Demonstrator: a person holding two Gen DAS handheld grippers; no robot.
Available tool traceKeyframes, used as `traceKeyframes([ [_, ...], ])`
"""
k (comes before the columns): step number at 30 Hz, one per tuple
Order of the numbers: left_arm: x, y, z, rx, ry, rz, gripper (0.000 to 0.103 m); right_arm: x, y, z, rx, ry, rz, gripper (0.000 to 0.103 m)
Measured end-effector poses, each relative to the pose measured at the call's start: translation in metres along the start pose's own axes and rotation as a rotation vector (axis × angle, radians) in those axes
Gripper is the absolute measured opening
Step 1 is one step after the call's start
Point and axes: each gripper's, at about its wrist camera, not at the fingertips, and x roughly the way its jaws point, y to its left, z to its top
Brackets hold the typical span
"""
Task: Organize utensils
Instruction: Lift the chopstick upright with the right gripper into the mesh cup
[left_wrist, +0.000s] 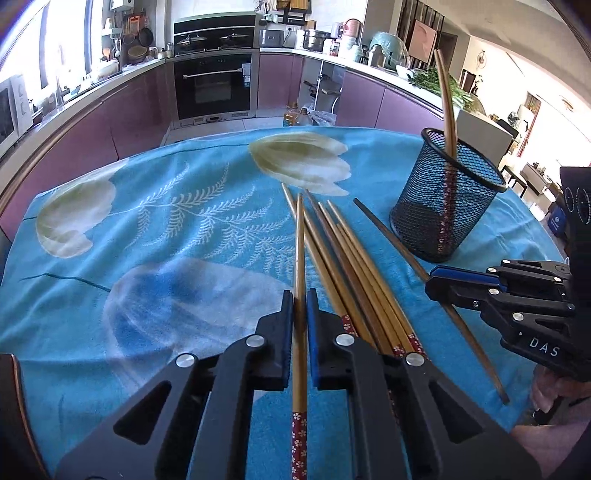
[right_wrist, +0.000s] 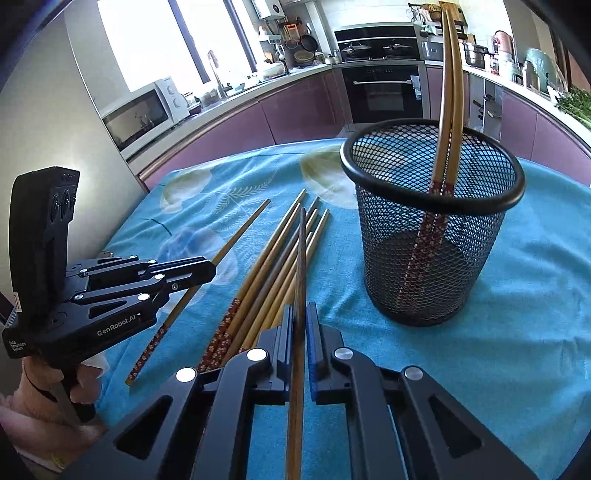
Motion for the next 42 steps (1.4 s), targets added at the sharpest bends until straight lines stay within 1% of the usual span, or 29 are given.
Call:
traceKeyframes([
  [7, -0.026, -0.005, 0.006, 0.013, -0.051, -0.059, 0.008, -0.022, 0.003, 0.001, 0.006, -0.052, 0.044, 0.006],
  [14, -0.061, -0.015, 0.017, 0.038, -0.116, -0.133, 0.008, -0.059, -0.002, 0.004, 0.014, -0.142, 0.064, 0.006],
  [18, -0.086, -0.02, 0.022, 0.059, -0.172, -0.168, 0.008, -0.077, -0.005, 0.006, 0.016, -0.193, 0.061, 0.006],
  [21, -0.103, -0.023, 0.027, 0.078, -0.217, -0.179, 0.008, -0.088, -0.009, 0.006, 0.018, -0.225, 0.065, 0.006],
  [24, -0.114, -0.026, 0.033, 0.079, -0.248, -0.203, 0.008, -0.097, -0.013, 0.008, 0.017, -0.253, 0.068, 0.006],
  [28, -0.123, -0.03, 0.044, 0.074, -0.277, -0.227, 0.008, -0.106, -0.018, 0.014, 0.015, -0.288, 0.079, 0.006],
  [32, -0.128, -0.036, 0.059, 0.074, -0.306, -0.252, 0.008, -0.115, -0.018, 0.024, 0.002, -0.325, 0.071, 0.006],
  [42, -0.137, -0.052, 0.106, 0.092, -0.388, -0.307, 0.008, -0.138, -0.023, 0.056, -0.035, -0.391, 0.063, 0.006],
])
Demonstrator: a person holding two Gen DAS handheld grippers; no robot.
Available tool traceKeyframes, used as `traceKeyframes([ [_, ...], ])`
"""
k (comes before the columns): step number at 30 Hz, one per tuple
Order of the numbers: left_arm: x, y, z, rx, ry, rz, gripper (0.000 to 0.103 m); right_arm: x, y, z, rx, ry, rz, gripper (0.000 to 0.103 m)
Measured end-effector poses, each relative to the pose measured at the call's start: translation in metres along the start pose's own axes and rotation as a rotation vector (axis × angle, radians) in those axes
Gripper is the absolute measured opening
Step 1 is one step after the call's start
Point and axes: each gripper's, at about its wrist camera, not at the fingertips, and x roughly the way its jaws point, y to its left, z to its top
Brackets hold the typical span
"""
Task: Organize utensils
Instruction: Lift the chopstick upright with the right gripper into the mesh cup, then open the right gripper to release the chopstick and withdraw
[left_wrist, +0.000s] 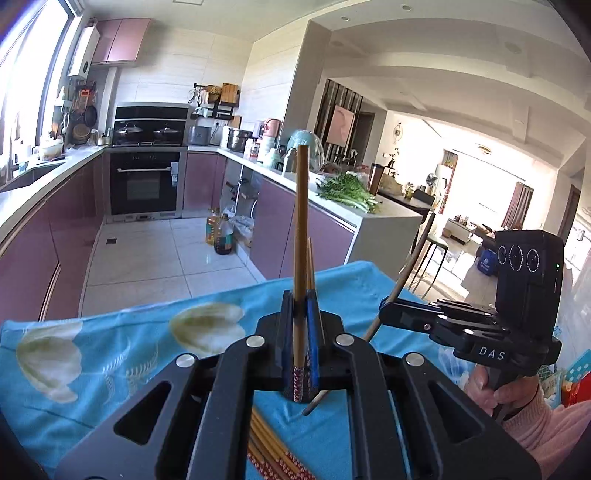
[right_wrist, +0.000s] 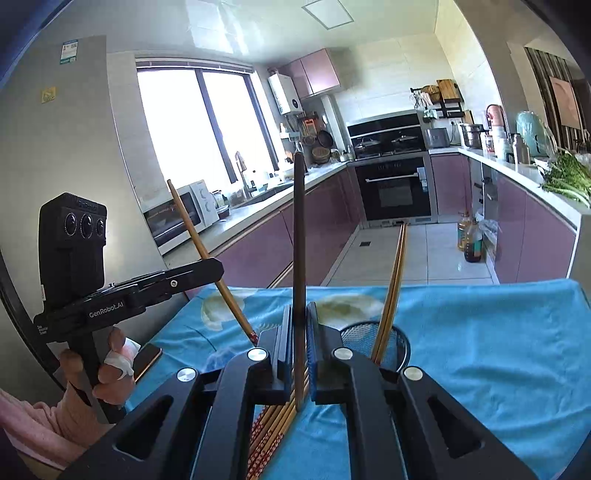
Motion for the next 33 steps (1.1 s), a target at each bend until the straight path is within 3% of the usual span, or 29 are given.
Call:
traceKeyframes([
  [11, 0.017, -0.017, 0.036, 0.044, -0.039, -0.038, 0.008, -0.012, -0.01, 0.032, -0.024, -0.079, -0.043, 0.006],
  [21, 0.072, -0.027, 0.018, 0.077, 0.094, 0.004, 0.008, 0.017, -0.034, 0.031, 0.019, -0.046, -0.062, 0.006],
  [33, 0.098, -0.016, 0.008, 0.073, 0.155, 0.006, 0.008, 0.011, -0.032, 0.046, 0.021, -0.111, -0.06, 0.006],
])
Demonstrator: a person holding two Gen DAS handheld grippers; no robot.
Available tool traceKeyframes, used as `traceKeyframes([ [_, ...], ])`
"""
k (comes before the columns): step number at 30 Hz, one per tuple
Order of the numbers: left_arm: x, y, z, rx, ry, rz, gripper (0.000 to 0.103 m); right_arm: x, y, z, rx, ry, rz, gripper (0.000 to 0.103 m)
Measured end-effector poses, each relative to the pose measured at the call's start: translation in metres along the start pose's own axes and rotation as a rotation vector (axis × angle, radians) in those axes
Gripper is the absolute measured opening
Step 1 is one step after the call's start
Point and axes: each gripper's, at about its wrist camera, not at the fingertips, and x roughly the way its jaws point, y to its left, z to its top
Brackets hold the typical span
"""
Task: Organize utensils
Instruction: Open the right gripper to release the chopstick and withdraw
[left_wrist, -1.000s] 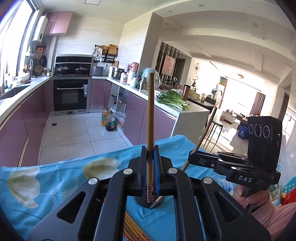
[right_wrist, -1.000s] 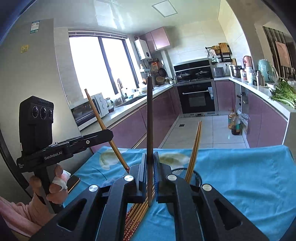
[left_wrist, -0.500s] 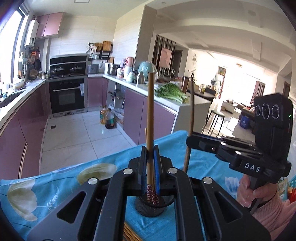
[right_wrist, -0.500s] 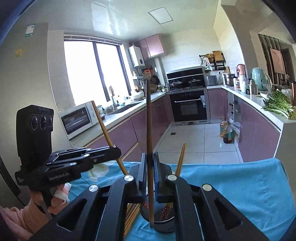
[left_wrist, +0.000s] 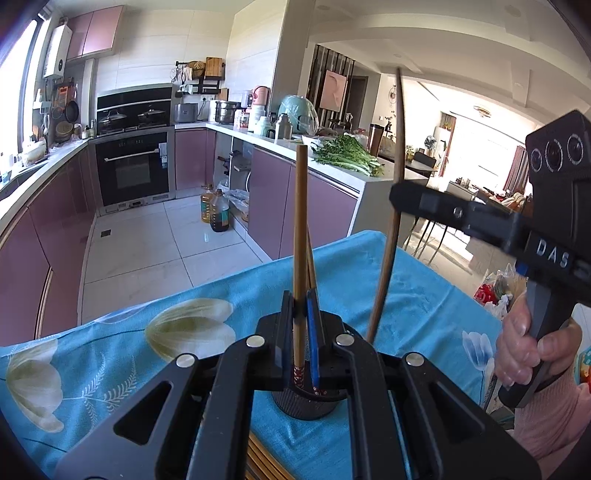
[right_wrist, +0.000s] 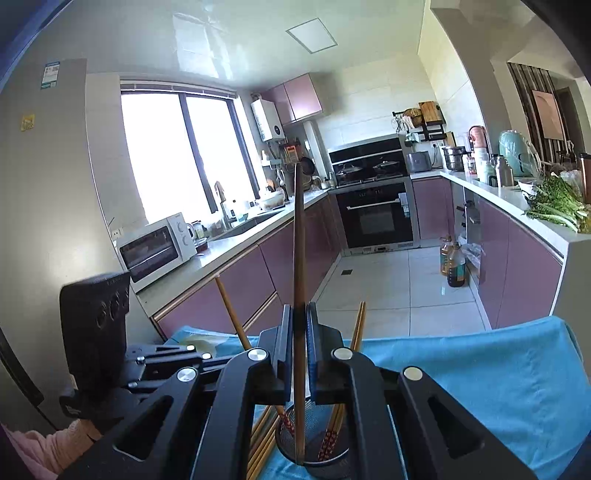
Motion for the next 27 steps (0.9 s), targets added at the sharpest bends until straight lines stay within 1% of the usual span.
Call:
traceKeyframes([
  [4, 0.006, 0.007, -0.005, 0.001, 0.017, -0.001, 0.008, 0.01, -0.002, -0.003, 0.007, 0.028, 0.002, 0.006],
  [11, 0.014, 0.009, -0.014, 0.013, 0.054, -0.005, 0.008, 0.036, -0.009, -0.024, 0.032, 0.164, -0.006, 0.006],
  [15, 0.023, 0.011, -0.015, 0.013, 0.075, -0.002, 0.008, 0.045, -0.01, -0.026, 0.048, 0.206, -0.007, 0.006],
  [16, 0.023, 0.01, -0.015, 0.014, 0.077, 0.0, 0.01, 0.048, -0.01, -0.025, 0.048, 0.213, -0.009, 0.006],
  [18, 0.026, 0.01, -0.015, 0.016, 0.083, 0.002, 0.017, 0.053, -0.01, -0.025, 0.051, 0.225, -0.023, 0.006],
  [19, 0.026, 0.009, -0.014, 0.016, 0.081, 0.01, 0.026, 0.054, -0.011, -0.025, 0.047, 0.228, -0.034, 0.008],
  [20, 0.026, 0.009, -0.014, 0.017, 0.077, 0.02, 0.032, 0.057, -0.01, -0.026, 0.04, 0.231, -0.052, 0.008],
  [22, 0.024, 0.009, -0.015, 0.012, 0.067, 0.031, 0.033, 0.063, -0.011, -0.025, 0.039, 0.234, -0.067, 0.009],
  [24, 0.021, 0.012, -0.016, 0.002, 0.057, 0.045, 0.033, 0.064, -0.009, -0.028, 0.031, 0.232, -0.083, 0.011],
  [25, 0.018, 0.014, -0.017, -0.002, 0.048, 0.056, 0.033, 0.064, -0.008, -0.029, 0.026, 0.23, -0.09, 0.014],
  [27, 0.009, 0.018, -0.02, -0.012, 0.027, 0.075, 0.033, 0.061, -0.004, -0.03, 0.007, 0.218, -0.105, 0.016],
])
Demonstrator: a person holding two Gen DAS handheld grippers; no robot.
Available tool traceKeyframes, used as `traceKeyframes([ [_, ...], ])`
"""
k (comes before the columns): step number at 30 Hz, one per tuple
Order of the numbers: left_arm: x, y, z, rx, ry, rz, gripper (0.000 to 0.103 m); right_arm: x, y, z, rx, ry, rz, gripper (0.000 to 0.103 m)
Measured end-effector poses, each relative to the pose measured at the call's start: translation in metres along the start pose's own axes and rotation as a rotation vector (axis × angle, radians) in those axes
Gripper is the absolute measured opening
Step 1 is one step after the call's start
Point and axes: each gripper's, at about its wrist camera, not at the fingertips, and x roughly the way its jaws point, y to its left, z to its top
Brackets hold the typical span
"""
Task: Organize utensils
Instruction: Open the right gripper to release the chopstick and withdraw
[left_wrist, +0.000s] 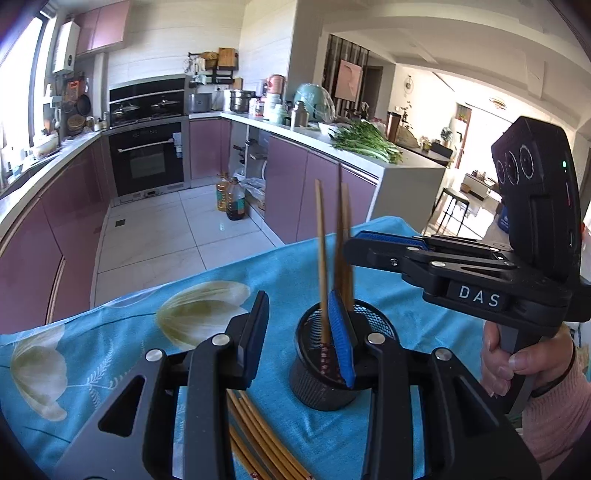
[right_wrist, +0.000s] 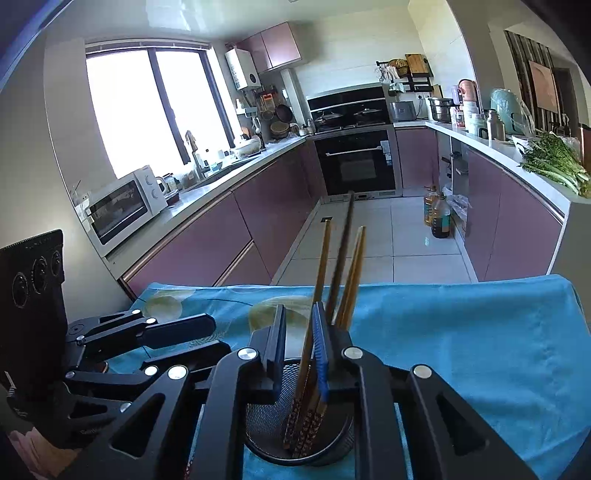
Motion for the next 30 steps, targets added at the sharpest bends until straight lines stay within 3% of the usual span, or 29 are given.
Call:
traceKeyframes([
  [4, -0.017, 0.014, -0.015, -0.023, -0.027, 0.051, 0.043, -0.016, 0.009, -0.009, -0.033, -0.045, -0.018, 0.024],
  [8, -0.026, 0.032, -0.042, -0.05, 0.009, 0.097, 0.044, -0.034, 0.03, -0.028, -0.111, -0.048, 0.055, 0.034],
  [13, -0.016, 0.055, -0.087, -0.091, 0.121, 0.127, 0.044, -0.015, 0.058, -0.064, -0.17, 0.098, 0.152, 0.037],
  [19, 0.0, 0.066, -0.13, -0.118, 0.218, 0.149, 0.044, 0.03, 0.062, -0.11, -0.105, 0.283, 0.168, 0.037],
  [30, 0.018, 0.053, -0.145, -0.089, 0.278, 0.173, 0.044, 0.049, 0.062, -0.139, -0.047, 0.347, 0.133, 0.032],
])
